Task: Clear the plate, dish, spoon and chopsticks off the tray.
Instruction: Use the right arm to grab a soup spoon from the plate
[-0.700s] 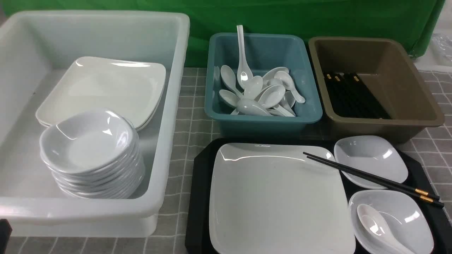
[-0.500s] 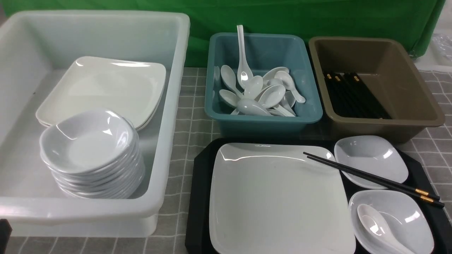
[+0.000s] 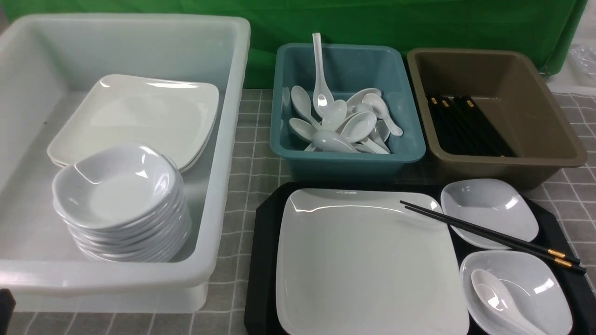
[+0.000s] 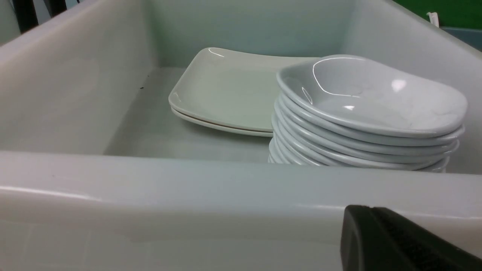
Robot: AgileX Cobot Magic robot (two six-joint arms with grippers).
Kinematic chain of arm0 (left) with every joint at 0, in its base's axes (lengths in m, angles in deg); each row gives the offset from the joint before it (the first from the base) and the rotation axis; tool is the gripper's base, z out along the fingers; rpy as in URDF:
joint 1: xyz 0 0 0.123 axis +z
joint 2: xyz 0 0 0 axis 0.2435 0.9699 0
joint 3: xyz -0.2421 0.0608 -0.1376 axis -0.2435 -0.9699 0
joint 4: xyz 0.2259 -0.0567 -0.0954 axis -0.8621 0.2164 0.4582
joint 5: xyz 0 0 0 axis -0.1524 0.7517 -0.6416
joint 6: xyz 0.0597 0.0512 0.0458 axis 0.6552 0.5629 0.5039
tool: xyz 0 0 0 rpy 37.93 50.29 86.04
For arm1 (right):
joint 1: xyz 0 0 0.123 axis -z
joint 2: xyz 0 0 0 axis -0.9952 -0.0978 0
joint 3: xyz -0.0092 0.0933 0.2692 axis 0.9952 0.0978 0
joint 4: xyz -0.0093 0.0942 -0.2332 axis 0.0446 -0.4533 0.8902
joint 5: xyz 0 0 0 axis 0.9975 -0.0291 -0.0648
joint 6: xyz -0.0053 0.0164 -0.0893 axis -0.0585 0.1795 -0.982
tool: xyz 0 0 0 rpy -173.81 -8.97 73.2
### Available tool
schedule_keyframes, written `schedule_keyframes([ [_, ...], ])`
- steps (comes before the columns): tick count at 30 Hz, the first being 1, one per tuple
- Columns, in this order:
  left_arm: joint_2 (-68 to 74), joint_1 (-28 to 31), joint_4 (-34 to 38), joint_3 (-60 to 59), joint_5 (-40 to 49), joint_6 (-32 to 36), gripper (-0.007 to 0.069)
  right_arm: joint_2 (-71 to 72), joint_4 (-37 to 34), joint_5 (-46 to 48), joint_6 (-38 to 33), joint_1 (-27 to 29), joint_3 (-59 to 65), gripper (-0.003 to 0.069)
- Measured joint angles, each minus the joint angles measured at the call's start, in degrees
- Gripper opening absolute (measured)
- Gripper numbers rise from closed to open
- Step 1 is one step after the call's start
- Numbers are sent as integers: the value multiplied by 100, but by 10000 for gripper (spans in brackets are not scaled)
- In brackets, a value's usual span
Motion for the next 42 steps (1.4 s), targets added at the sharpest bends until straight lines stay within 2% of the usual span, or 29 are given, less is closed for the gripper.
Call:
schedule_keyframes([
  [11, 0, 0, 158, -2, -187, -75, 8, 0, 0, 0, 0, 0, 0, 238],
  [13, 0, 0, 909, -2, -571, -416, 8, 0, 0, 0, 0, 0, 0, 238],
  [14, 0, 0, 1659, -2, -888, -782, 8, 0, 0, 0, 0, 0, 0, 238],
  [17, 0, 0, 2851, -2, -1574, -1174, 8, 0, 0, 0, 0, 0, 0, 238],
  [19, 0, 0, 3112, -2, -2043, -1279, 8, 0, 0, 0, 0, 0, 0, 238],
  [21, 0, 0, 3063, 21, -2273, -1312, 8, 0, 0, 0, 0, 0, 0, 240],
  [22, 0, 0, 2884, 100, -2189, -1354, 8, 0, 0, 0, 0, 0, 0, 240],
  [25, 32, -88, 1989, 867, -1160, -1277, 8, 0, 0, 0, 0, 0, 0, 240],
  [28, 519, -275, 1348, 1821, -192, -757, 8, 0, 0, 0, 0, 0, 0, 240],
  [31, 1527, -417, 1192, 2604, 617, -79, 8, 0, 0, 0, 0, 0, 0, 240],
  [32, 1690, -418, 1192, 2653, 676, -41, 8, 0, 0, 0, 0, 0, 0, 240],
  [33, 2368, -488, 1201, 3071, 1245, 297, 8, 0, 0, 0, 0, 0, 0, 240],
  [36, 3480, -783, 1362, 3611, 1881, 625, 8, 0, 0, -9, 0, 0, 0, 240],
  [40, 4445, -1371, 1402, 4081, 2074, 850, 8, 0, 2, -236, 36, 0, 0, 240],
  [42, 4765, -1774, 1400, 4249, 2081, 1002, 8, 0, -92, -459, 399, 0, 0, 240],
])
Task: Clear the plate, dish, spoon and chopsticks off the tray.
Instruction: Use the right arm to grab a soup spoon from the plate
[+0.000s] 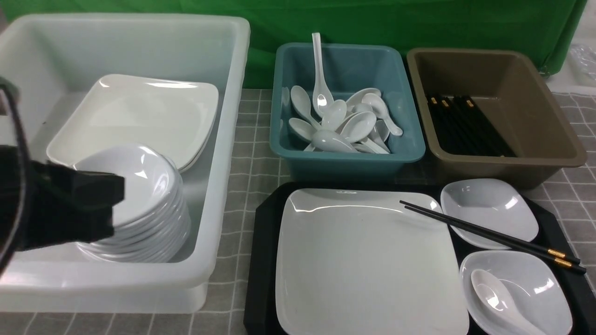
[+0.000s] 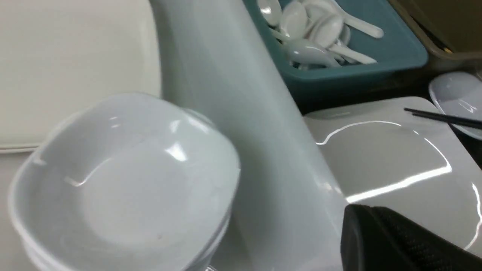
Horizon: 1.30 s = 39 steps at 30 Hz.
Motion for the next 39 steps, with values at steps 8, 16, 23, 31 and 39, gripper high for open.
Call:
schedule_keyframes([
  [8, 313, -527, 0, 47, -292, 305, 8, 0, -379, -1248, 2160, 0, 0, 238],
  [16, 406, -527, 123, 47, -482, 450, 8, -1460, -403, 1150, 1398, -609, -1809, 221],
  [23, 85, -527, 1409, 47, -135, 2069, 8, -5040, 316, 4450, 275, -1130, -4302, 229],
  [31, -853, -534, 2463, 47, 311, 3532, 8, -7334, 453, 4495, -33, -1146, -4687, 352],
  [39, -1004, -534, 2408, 47, 336, 3566, 8, -8563, 458, 3558, -122, -1146, -4692, 444],
])
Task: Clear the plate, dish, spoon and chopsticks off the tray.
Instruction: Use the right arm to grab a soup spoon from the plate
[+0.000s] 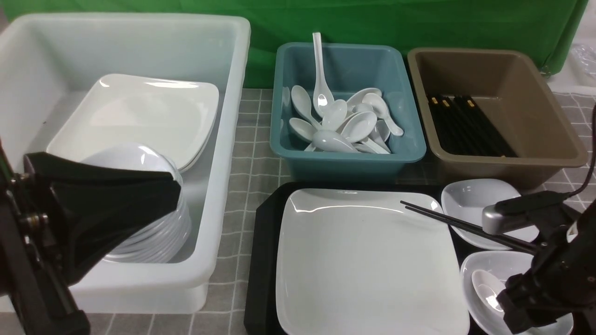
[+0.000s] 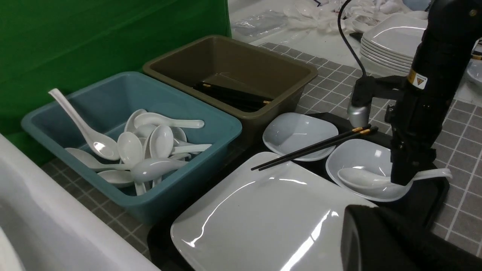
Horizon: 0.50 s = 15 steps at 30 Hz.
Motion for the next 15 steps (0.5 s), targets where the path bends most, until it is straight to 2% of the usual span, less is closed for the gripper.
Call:
schedule_keyframes([
  [15, 0, 0, -5, 0, 4, 23, 8, -604, 418, -533, 168, 0, -6, 448],
])
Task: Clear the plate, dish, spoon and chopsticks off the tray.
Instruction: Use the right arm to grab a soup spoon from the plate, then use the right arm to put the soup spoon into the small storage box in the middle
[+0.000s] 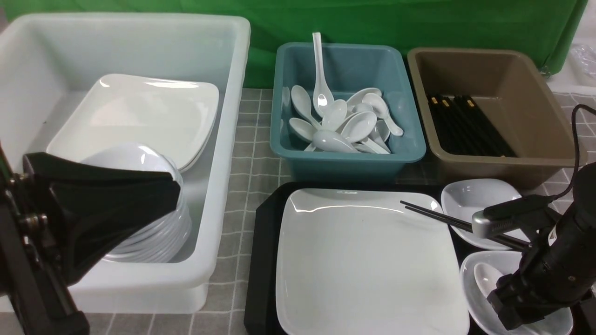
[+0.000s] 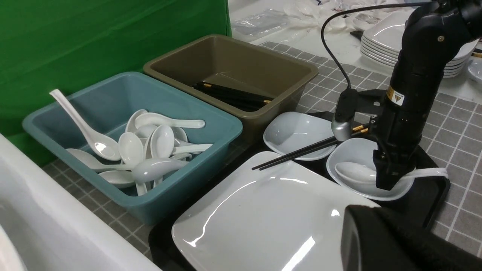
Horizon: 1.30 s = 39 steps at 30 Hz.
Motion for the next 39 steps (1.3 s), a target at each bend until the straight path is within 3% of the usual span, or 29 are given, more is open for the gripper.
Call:
schedule_keyframes([
  [5, 0, 0, 0, 0, 2, 0, 8, -163, 0, -64, -33, 0, -17, 422],
  [10, 0, 0, 0, 0, 62, 0, 8, -168, 0, 97, -263, 0, -109, 258],
  [16, -2, 0, 0, 0, 69, 17, 8, 108, -74, 872, -424, -6, -500, 258],
  [21, -2, 0, 31, 0, -103, 17, 8, 838, -790, 1203, -824, -199, -883, 258],
  [24, -7, 0, 186, 0, -568, 17, 8, 1114, -1915, -34, -1229, -351, -1410, 258],
  [29, -7, 0, 268, 0, -1113, 17, 8, 390, -3095, -1504, -1558, -372, -2608, 258],
  [32, -7, 0, 273, 0, -1175, 17, 8, -551, -3441, -1891, -1849, -419, -3572, 258],
  [39, -7, 0, 287, 0, -1132, 17, 8, -2405, -3533, -2042, -1962, -467, -5385, 281],
])
